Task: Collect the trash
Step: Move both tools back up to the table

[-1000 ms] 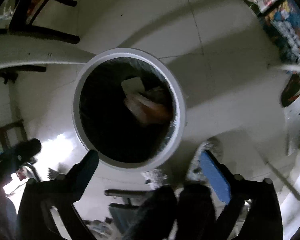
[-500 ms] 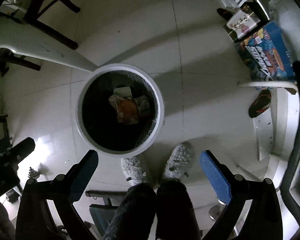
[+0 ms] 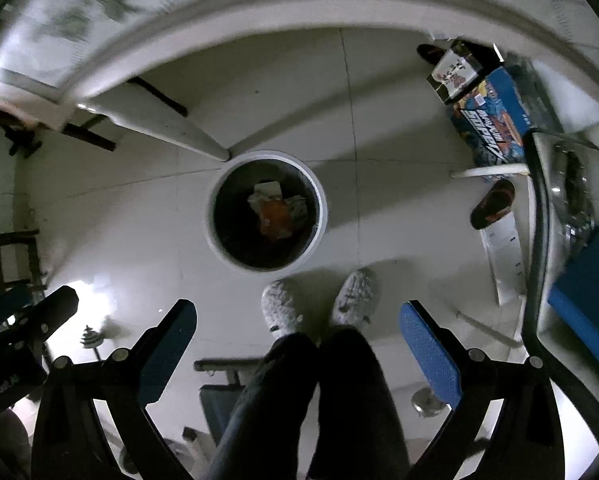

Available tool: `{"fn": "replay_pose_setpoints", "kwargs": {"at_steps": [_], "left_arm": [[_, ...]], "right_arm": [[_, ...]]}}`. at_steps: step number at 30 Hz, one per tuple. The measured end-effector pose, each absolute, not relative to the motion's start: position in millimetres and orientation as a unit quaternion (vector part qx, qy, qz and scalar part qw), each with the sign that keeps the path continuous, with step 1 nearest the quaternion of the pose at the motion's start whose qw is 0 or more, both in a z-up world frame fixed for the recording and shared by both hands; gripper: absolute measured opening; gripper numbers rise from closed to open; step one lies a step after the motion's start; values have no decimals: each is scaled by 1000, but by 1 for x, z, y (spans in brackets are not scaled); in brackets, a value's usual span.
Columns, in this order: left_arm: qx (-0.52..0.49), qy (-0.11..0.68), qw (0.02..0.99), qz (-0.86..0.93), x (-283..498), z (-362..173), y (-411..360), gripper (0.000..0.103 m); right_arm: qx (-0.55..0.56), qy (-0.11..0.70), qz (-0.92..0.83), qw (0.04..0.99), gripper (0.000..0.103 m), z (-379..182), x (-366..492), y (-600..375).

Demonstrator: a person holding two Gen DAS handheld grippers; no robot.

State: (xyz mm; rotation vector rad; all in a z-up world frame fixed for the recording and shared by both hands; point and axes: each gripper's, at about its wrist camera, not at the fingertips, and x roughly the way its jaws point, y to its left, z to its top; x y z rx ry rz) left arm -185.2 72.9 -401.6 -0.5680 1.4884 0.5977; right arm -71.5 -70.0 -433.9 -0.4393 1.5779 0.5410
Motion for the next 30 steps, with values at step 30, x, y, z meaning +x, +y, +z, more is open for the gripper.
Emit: {"fn": "replay_pose_setpoints", "kwargs": {"at_steps": [30], "left_arm": [[-80, 583, 778, 218, 180, -235, 116, 94]], "right_arm": [[34, 649, 138, 747, 102, -189, 270, -125]]}}
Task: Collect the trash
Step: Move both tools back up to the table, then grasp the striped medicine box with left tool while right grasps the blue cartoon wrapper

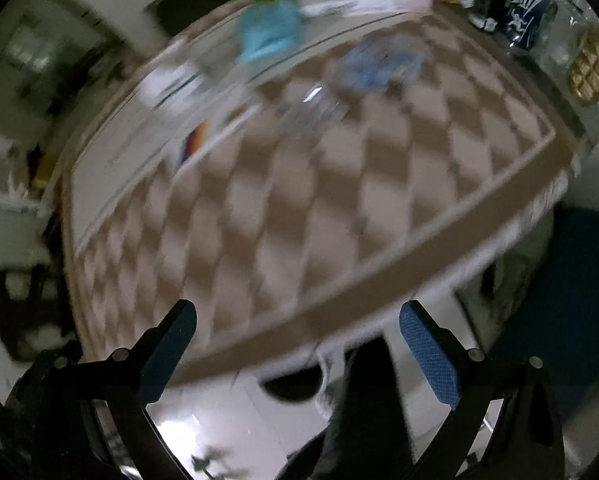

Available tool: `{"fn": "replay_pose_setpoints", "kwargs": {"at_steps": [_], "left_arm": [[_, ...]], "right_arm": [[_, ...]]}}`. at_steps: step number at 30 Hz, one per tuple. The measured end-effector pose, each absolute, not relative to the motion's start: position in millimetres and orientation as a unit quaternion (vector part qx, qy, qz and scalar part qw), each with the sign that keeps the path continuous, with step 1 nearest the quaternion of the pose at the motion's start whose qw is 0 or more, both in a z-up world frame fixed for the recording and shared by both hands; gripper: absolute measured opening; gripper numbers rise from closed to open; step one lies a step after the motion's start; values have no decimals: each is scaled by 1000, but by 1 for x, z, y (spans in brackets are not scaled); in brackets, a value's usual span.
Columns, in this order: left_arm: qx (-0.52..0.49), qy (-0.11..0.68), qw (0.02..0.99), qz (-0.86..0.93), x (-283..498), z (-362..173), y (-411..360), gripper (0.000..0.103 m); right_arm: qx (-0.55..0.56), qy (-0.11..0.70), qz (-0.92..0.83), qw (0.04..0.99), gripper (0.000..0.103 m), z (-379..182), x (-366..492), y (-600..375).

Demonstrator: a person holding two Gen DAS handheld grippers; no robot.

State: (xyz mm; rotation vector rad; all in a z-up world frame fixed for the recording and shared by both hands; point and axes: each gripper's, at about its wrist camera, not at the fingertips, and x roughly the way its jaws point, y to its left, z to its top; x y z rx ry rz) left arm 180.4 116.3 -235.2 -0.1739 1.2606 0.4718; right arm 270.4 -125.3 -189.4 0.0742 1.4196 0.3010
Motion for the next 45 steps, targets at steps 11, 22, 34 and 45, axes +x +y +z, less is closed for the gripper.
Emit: {"fn": "replay_pose_setpoints", "kwargs": {"at_steps": [11, 22, 34, 45], "left_arm": [[134, 678, 722, -9, 386, -320, 69, 94], [175, 721, 663, -101, 417, -358, 60, 97], [131, 705, 692, -81, 376, -342, 49, 74], [73, 692, 717, -32, 327, -336, 42, 33]], "right_arm": [[98, 693, 67, 711, 92, -248, 482, -170], [172, 705, 64, 685, 79, -290, 520, -168], [137, 683, 80, 713, 25, -272, 503, -151], [109, 659, 108, 736, 19, -236, 471, -152]]}}
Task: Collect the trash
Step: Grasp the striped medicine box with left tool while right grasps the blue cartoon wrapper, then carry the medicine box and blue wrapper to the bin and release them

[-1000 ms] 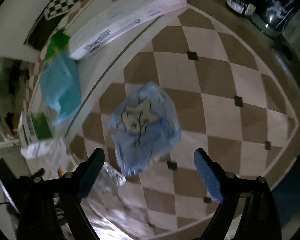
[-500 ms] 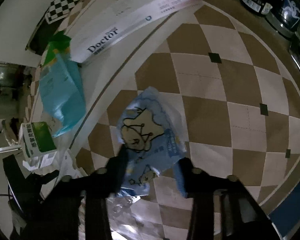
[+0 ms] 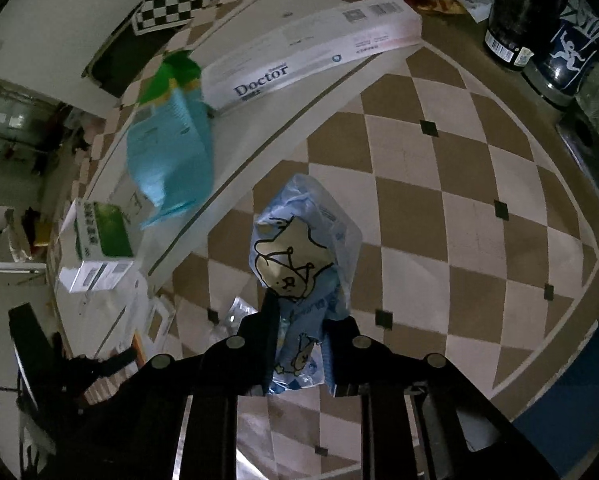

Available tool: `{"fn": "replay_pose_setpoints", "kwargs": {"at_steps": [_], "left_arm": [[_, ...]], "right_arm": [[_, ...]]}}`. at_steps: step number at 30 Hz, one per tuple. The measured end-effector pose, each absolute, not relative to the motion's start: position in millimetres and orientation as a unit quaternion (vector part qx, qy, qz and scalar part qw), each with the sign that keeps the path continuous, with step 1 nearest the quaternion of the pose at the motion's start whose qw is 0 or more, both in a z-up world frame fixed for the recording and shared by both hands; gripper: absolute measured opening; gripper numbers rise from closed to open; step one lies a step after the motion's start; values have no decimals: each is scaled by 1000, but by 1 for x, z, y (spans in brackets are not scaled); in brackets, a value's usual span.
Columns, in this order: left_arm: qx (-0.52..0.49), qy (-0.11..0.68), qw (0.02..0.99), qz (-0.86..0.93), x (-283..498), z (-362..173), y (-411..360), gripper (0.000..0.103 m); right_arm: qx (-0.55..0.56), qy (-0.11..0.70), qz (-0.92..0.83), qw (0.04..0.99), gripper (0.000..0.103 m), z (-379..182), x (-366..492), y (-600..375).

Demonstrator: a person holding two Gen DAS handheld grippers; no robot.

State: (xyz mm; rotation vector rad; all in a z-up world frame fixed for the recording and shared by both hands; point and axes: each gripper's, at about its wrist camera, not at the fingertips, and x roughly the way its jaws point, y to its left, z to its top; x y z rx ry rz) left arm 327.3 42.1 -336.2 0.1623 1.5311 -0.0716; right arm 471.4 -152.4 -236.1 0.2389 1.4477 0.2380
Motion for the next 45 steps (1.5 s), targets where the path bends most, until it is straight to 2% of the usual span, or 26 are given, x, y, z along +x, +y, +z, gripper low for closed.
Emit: {"fn": "replay_pose_setpoints", "kwargs": {"at_steps": [1, 2, 3, 4, 5, 7, 8, 10, 15, 17, 18, 21, 25, 32, 34, 40, 41, 43, 45], "left_arm": [[85, 692, 716, -34, 329, -337, 45, 43], [94, 693, 714, -38, 330, -339, 43, 49], [103, 694, 711, -43, 334, -341, 42, 61], [111, 699, 705, -52, 337, -346, 40, 68], [116, 706, 696, -58, 340, -353, 37, 69], [128, 713, 685, -73, 348, -362, 27, 87], [130, 718, 680, -77, 355, -366, 23, 90], [126, 724, 674, -72, 358, -372, 20, 102], [56, 721, 688, -63, 358, -375, 21, 100], [41, 712, 699, -47, 355, -371, 20, 92], [37, 707, 705, -46, 347, -370, 23, 79], [4, 703, 710, -50, 343, -362, 10, 78], [18, 693, 720, -31, 321, -351, -15, 73], [-9, 669, 743, 8, 286, -325, -37, 72], [-39, 661, 749, 22, 273, -315, -17, 72], [-144, 618, 771, 53, 185, -292, -26, 72], [-164, 608, 774, 63, 169, -283, -20, 72], [-202, 592, 776, 75, 162, -265, 58, 72], [-232, 577, 778, 90, 134, -259, 77, 72]], "right_arm": [[108, 659, 110, 736, 19, -235, 469, -152], [108, 660, 111, 735, 19, -234, 467, -153], [109, 660, 111, 735, 19, -233, 466, -154], [110, 659, 111, 735, 19, -233, 466, -155], [110, 659, 111, 736, 19, -234, 467, -157], [108, 659, 108, 737, 19, -235, 471, -159], [106, 659, 107, 736, 19, -236, 472, -159], [102, 662, 106, 735, 19, -239, 476, -159], [99, 672, 106, 726, 19, -253, 486, -159], [102, 675, 106, 723, 19, -257, 487, -159], [102, 676, 106, 722, 19, -259, 488, -160], [101, 678, 110, 719, 19, -262, 487, -158], [95, 679, 115, 718, 19, -264, 484, -152], [85, 675, 131, 721, 19, -256, 464, -146], [81, 673, 137, 723, 19, -252, 455, -141], [64, 662, 173, 726, 19, -233, 405, -123], [60, 660, 179, 727, 19, -231, 395, -122], [53, 657, 197, 726, 19, -225, 367, -114], [46, 656, 215, 722, 19, -223, 337, -108]]}}
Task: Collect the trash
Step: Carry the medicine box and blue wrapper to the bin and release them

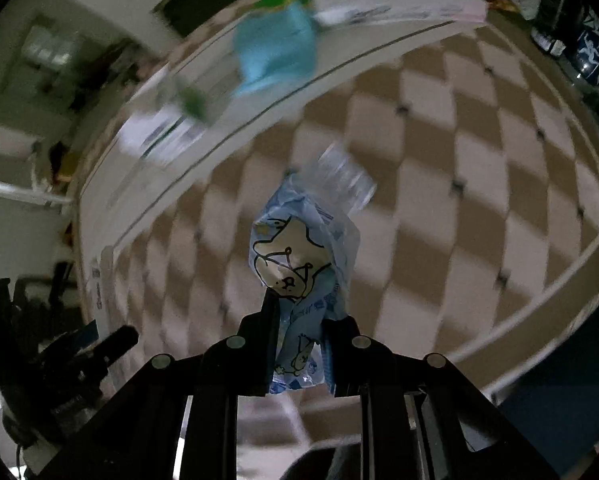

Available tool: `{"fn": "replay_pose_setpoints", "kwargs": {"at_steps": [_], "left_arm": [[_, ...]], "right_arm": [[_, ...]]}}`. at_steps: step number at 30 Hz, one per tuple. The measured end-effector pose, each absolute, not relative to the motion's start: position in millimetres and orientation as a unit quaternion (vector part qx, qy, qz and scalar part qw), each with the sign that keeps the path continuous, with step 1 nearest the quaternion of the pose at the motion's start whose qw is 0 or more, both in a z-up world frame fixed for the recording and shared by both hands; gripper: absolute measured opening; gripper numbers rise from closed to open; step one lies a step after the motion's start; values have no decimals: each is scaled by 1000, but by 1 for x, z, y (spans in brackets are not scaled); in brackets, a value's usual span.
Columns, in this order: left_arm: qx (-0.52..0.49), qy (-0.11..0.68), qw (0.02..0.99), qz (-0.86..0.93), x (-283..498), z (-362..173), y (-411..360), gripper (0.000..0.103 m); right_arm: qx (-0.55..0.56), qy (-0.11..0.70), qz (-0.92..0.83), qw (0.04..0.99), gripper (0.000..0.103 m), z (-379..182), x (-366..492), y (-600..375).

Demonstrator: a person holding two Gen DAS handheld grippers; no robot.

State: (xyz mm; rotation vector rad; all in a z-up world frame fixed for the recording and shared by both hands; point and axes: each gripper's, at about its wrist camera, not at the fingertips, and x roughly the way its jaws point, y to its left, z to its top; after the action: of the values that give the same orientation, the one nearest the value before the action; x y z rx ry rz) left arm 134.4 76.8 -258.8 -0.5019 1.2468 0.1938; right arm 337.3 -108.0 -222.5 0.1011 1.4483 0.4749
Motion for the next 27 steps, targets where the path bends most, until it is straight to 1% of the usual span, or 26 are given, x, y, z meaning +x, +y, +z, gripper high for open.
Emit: {"fn": "replay_pose_setpoints", "kwargs": {"at_steps": [3, 7, 9, 12, 14, 17, 23, 25, 27], "left_arm": [[-269, 551, 782, 109, 89, -251, 79, 72], [-315, 531, 777, 127, 2, -258, 73, 72], [-332, 531, 768, 135, -26, -273, 65, 72], [-360, 547, 743, 139, -75, -307, 62, 72], [-377, 566, 718, 145, -103, -343, 64, 72], [-392, 588, 689, 161, -121, -401, 69, 72], [-418, 625, 637, 172, -126, -536, 92, 72], [-426, 633, 622, 177, -127, -577, 101, 72], [-441, 636, 609, 175, -126, -615, 109, 73]], "right_arm": [[34, 652, 242, 717, 19, -222, 279, -96], [19, 654, 266, 708, 19, -228, 189, -90], [17, 661, 270, 700, 19, -237, 144, -92], [12, 682, 271, 679, 19, -267, 80, -95], [1, 701, 267, 661, 19, -296, 52, -97], [-14, 731, 252, 633, 19, -355, 17, -98], [-31, 765, 230, 601, 19, -487, -4, -90], [-36, 775, 226, 590, 19, -539, -7, -82], [-39, 782, 231, 577, 19, -576, -9, -78]]}}
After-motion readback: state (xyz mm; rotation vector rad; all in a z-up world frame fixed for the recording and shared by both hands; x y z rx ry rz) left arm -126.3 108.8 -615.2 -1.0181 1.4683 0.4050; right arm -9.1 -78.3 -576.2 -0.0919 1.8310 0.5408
